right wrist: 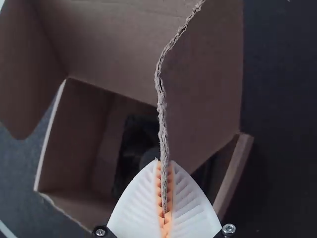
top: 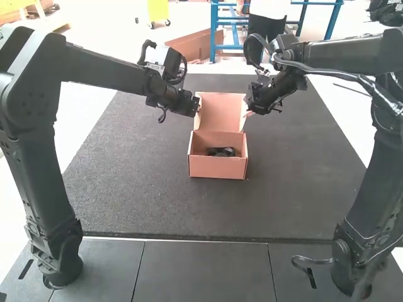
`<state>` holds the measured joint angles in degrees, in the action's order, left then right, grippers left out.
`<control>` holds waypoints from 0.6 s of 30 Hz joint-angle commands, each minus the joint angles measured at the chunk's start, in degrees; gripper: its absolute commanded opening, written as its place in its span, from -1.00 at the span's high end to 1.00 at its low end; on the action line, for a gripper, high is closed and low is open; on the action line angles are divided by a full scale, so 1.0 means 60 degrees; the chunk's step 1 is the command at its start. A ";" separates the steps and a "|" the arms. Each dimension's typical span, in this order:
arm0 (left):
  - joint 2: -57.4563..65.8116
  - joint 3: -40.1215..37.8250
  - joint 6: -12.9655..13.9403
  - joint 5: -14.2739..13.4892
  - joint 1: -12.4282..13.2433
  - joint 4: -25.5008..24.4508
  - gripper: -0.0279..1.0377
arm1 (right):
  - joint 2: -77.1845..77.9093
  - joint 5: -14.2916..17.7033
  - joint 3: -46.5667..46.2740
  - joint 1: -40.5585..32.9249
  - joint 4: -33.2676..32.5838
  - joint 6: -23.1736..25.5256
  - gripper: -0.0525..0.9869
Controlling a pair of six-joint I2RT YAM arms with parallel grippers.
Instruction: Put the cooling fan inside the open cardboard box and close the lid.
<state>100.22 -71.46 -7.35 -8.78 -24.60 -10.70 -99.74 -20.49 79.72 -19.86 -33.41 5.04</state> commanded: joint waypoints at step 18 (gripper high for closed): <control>-0.0342 -0.0014 -0.0063 0.0100 -0.0089 -0.0019 -0.87 | 0.0745 0.1291 -0.0895 -0.0733 0.0075 -0.0605 0.91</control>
<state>100.20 -71.46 -7.35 -8.78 -24.60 -11.11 -97.67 -13.34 75.20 -22.87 -32.38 2.48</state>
